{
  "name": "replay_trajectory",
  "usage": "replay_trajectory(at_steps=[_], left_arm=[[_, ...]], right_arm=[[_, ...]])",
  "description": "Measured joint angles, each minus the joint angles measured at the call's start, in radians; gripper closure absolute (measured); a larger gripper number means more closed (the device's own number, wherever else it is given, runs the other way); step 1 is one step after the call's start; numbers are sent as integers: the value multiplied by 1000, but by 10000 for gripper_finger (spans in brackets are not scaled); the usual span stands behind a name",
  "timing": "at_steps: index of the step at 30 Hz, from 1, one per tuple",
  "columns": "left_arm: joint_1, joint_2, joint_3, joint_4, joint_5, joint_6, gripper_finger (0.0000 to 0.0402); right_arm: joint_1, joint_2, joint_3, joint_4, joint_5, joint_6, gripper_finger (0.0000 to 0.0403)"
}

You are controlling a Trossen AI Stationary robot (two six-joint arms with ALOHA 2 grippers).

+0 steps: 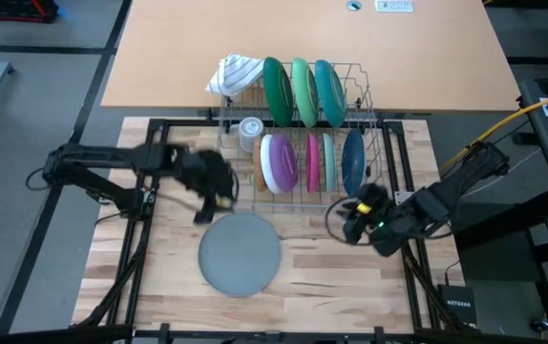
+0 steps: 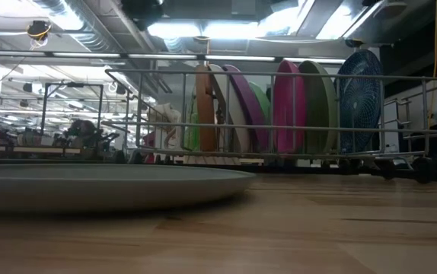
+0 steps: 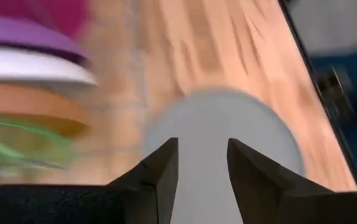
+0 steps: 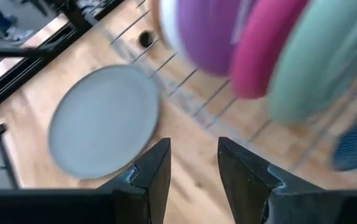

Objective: Sort dishes
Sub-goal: Put the gray plate in the dishwasher rack

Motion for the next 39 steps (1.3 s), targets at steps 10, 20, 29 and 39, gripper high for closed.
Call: replay_trajectory(at_steps=[10, 20, 29, 39], left_arm=[[-429, 133, 0, -116, -106, -293, 274], [-681, 357, -86, -72, -177, -467, 274], [-786, 559, -92, -36, -291, -488, 274], [-839, 570, -65, -27, -369, -549, 274]], right_arm=[[0, 229, 0, 269, -135, 0, 267], [1, 421, 0, 518, -336, -3, 267], [1, 465, 0, 597, -353, -2, 267], [0, 465, 0, 614, -320, -2, 267]])
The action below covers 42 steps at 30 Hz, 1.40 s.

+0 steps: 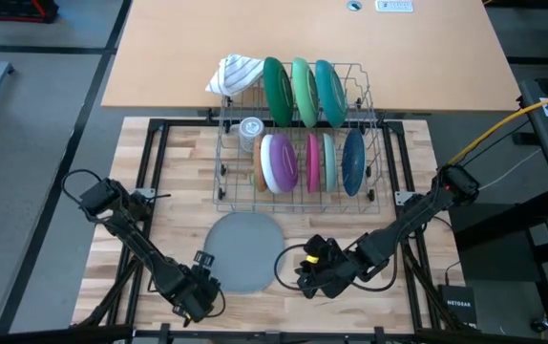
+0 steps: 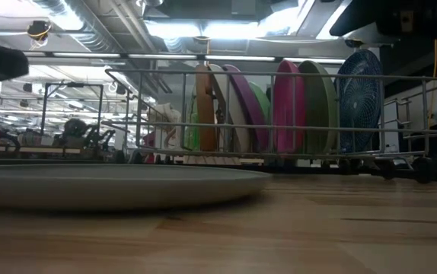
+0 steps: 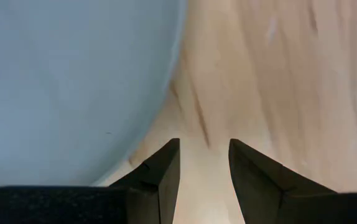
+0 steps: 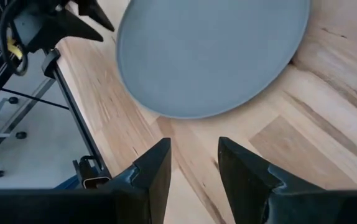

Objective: Sort dishes
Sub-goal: Put the gray plate in the dishwasher rack

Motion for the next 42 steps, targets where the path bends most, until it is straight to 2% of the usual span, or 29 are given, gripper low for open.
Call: replay_trajectory(at_steps=[4, 8, 10, 19, 25, 34, 38, 42], left_arm=[[-11, 0, 20, 0, -58, 0, 274], [-21, 0, 24, -4, -221, 9, 274], [-21, 0, 23, 1, -260, 47, 274], [-19, -2, -33, 46, -263, 79, 274], [-19, -5, -116, 166, -270, 109, 274], [-18, -6, -140, 181, -284, 129, 275], [-16, -5, -141, 210, -285, 165, 291], [-6, -3, -143, 225, -277, 160, 334]], right_arm=[[0, 0, 0, 0, 6, 0, 267], [0, 0, 0, 0, 7, 0, 267], [0, 0, 0, 2, 5, 0, 267], [0, 0, 0, 2, -47, 0, 267], [0, 0, 0, 2, -49, -1, 267], [0, 0, 5, 30, -32, -15, 267], [18, -1, 86, 20, -22, -101, 267], [57, -2, 222, -43, 9, -209, 267]])
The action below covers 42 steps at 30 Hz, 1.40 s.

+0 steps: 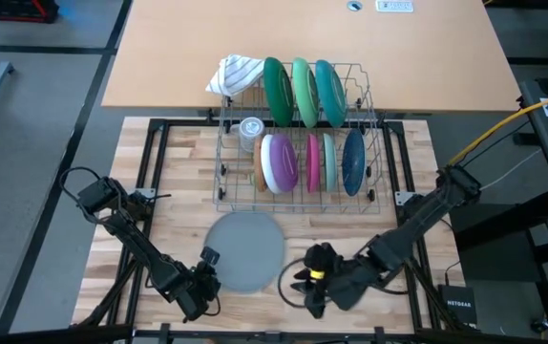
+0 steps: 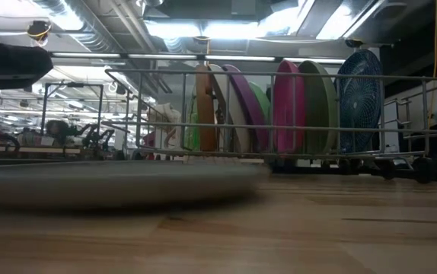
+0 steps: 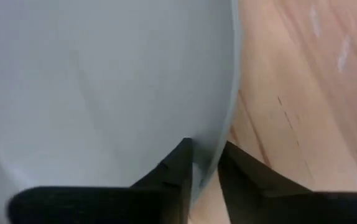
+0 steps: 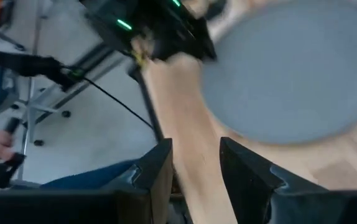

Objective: Sort dishes
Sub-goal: Put the gray plate in the dishwasher rack

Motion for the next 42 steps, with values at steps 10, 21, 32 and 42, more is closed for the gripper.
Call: replay_trajectory(at_steps=[10, 21, 32, 42], left_arm=[[10, 4, -1, 82, -60, -162, 396], [9, -3, 82, 173, -74, -251, 400], [9, -250, 138, 266, -109, -376, 401], [9, -447, 140, 614, -318, -229, 401]], right_arm=[[134, -3, 308, -215, 378, -213, 267], [191, -3, 408, -348, 783, -322, 267], [149, -53, 408, -497, 893, -310, 267], [111, -243, 408, -778, 896, -134, 267]])
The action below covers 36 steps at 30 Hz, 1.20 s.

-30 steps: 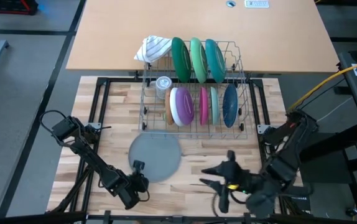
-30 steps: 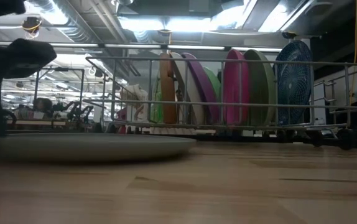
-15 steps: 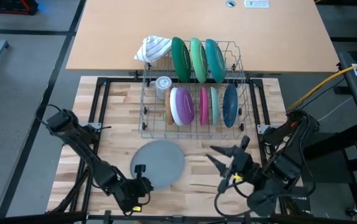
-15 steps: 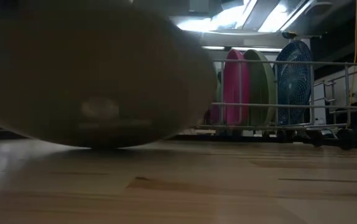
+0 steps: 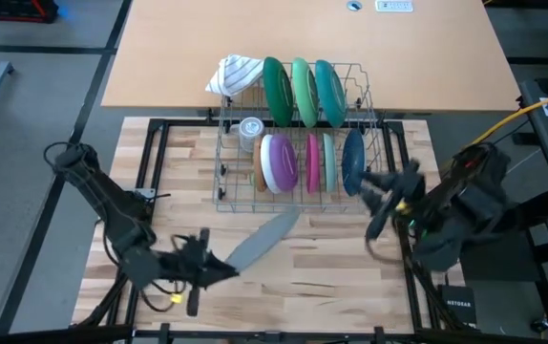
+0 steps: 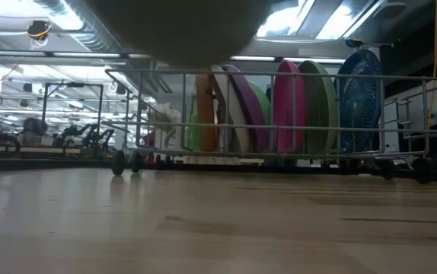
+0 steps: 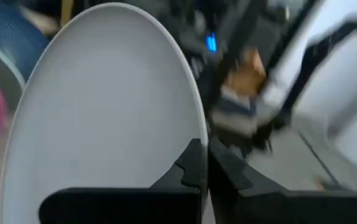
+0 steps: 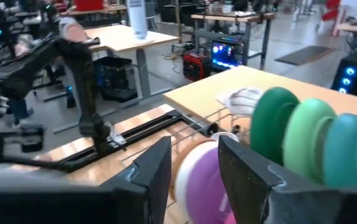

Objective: Sort dishes
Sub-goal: Put the gray plate in the dishwasher rack

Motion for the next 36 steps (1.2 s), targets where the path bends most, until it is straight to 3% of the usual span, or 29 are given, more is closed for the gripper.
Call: replay_trajectory(at_steps=[8, 18, 28, 36], left_arm=[[51, -107, 1, 240, -289, 321, 401], [317, -214, 1, 342, -286, 464, 401], [722, -301, 1, 325, 93, 369, 401], [1085, -316, -1, 79, 334, 194, 401]], right_arm=[[-87, -135, 0, -248, -10, 188, 267], [-252, -243, -142, -254, -10, 216, 267], [-320, -289, -396, -252, -12, 396, 267], [-320, -286, -523, -151, -29, 450, 267]])
